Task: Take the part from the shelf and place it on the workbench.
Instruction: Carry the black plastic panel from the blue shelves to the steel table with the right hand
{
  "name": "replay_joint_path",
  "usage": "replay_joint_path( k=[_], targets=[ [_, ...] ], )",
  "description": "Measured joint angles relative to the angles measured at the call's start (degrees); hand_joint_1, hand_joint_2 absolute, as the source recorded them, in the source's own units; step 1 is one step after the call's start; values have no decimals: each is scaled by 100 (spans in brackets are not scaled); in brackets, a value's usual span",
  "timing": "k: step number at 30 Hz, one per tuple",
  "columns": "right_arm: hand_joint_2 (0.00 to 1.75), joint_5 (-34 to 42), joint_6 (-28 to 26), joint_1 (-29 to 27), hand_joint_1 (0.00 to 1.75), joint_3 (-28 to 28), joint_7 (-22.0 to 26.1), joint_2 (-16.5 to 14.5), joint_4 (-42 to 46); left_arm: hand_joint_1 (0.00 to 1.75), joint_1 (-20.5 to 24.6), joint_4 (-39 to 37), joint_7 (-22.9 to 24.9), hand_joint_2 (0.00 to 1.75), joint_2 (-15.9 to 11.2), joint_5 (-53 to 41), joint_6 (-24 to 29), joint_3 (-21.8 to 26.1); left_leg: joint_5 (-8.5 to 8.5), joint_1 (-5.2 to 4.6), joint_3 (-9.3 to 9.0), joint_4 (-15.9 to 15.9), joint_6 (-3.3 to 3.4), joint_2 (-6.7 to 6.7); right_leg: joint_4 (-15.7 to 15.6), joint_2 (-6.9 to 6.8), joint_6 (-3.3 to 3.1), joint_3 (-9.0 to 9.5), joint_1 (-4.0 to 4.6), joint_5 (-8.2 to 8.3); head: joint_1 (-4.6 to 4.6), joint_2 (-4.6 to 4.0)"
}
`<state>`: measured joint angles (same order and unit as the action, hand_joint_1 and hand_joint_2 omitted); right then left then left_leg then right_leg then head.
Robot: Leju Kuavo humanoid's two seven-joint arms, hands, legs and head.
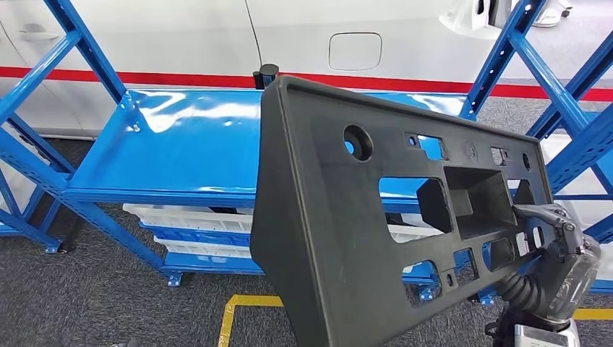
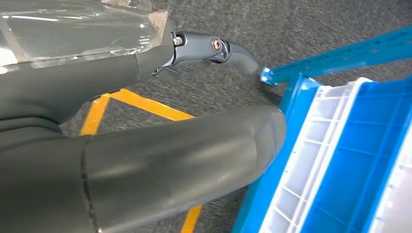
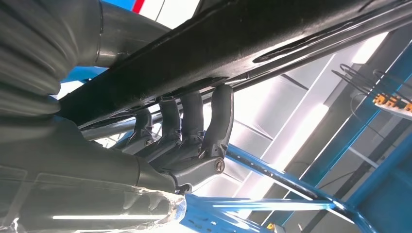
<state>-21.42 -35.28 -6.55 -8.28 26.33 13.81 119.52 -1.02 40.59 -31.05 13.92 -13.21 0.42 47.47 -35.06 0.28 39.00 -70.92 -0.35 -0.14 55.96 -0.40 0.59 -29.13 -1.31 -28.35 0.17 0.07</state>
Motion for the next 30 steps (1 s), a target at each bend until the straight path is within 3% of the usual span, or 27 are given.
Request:
replay_joint_path(
  k=[1,2,3,4,6,8,10,11,13,15,16,18,20,21,23,24,26,27,28,30],
  targets=[
    [175,-1,-17,-10,175,-8,5,-3,-9,0,0,-8,1,0,-9,15,3,1,-24,6,9,-229,-12,0,19,-4,4,-77,6,53,1,0],
    [175,-30,-28,-18,175,-18,-2,-16,-16,0,-1,-14,3,0,-18,39,0,1,76,14,-64,-286,-16,0,47,-5,15,-161,10,99,-1,0],
    [175,-95,-25,-23,175,-33,-27,-49,-21,0,-2,-16,8,0,-26,75,-7,2,249,23,-237,-139,-13,1,81,-5,31,-243,10,137,-1,0],
    [175,-193,0,-23,175,-56,-72,-100,-24,0,-3,-14,17,0,-35,115,-15,5,404,30,-487,167,-3,-1,119,-3,49,-312,10,166,-2,0],
    [175,-430,96,-6,175,-117,-199,-246,-20,0,-3,7,44,0,-56,176,-17,26,475,24,-1017,934,33,-6,189,1,95,-415,30,220,-1,0],
    [175,-608,213,57,175,-210,-307,-404,-17,0,-8,54,92,0,-64,210,8,89,394,-11,-1215,1322,75,-11,215,-3,173,-478,39,302,-2,0],
    [175,-702,319,136,175,-302,-376,-529,-17,0,-26,124,157,0,-51,227,28,185,446,-18,-1128,1390,155,6,234,-2,263,-549,36,365,1,0],
    [175,-720,372,167,175,-338,-403,-569,-17,0,-37,168,189,0,-41,226,32,235,503,-10,-1063,1416,213,17,306,5,269,-615,44,293,9,0],
    [175,-727,461,215,175,-391,-435,-629,-22,0,-57,259,229,0,-13,215,32,341,653,10,-900,1449,322,42,738,21,194,-804,55,-124,39,0],
    [175,-723,494,253,175,-431,-444,-677,-31,0,-81,326,242,0,5,202,28,424,787,-4,-746,1446,356,47,1403,25,128,-964,58,-579,57,0],
    [175,-723,498,265,175,-444,-445,-697,-37,0,-91,344,247,0,15,198,26,451,841,-11,-686,1443,356,52,1668,25,134,-996,57,-691,59,0],
    [175,-721,498,280,175,-462,-450,-724,-50,0,-102,368,258,0,30,196,25,495,947,-19,-557,1435,348,58,1852,25,215,-894,57,-627,61,0],
    [175,-718,509,309,175,-487,-455,-755,-63,0,-111,395,266,0,48,196,24,547,1070,-23,-389,1415,324,59,1485,25,324,-490,57,-367,62,0],
    [175,-705,539,338,175,-506,-455,-769,-68,0,-116,418,269,0,59,195,27,572,1128,-28,-313,1396,301,58,1068,25,340,-153,59,-293,63,0],
    [175,-662,649,434,175,-550,-445,-800,-80,0,-126,496,300,0,99,192,51,645,1235,-49,-209,1357,246,63,191,31,285,452,90,-361,58,0],
    [175,-635,714,503,175,-575,-438,-817,-103,0,-135,562,334,0,136,182,66,705,1295,-60,-175,1347,218,67,-64,35,245,598,109,-425,55,0],
    [175,-580,828,645,175,-634,-425,-856,-198,0,-166,746,417,0,238,144,87,870,1379,-60,-111,1334,166,66,-147,41,172,543,91,-420,45,0],
    [175,-546,888,718,175,-672,-423,-880,-263,0,-188,845,461,0,295,130,103,957,1307,-50,-66,1282,136,54,-127,37,124,472,66,-371,40,0],
    [175,-511,941,790,175,-708,-422,-906,-326,0,-209,930,494,0,346,129,129,1035,1125,-35,-7,1150,104,40,-118,29,58,411,39,-317,26,0],
    [175,-454,1035,947,175,-790,-421,-966,-443,0,-248,1046,531,0,415,190,229,1137,536,-7,150,573,42,16,-105,6,-42,291,33,-207,2,0]
  ],
)
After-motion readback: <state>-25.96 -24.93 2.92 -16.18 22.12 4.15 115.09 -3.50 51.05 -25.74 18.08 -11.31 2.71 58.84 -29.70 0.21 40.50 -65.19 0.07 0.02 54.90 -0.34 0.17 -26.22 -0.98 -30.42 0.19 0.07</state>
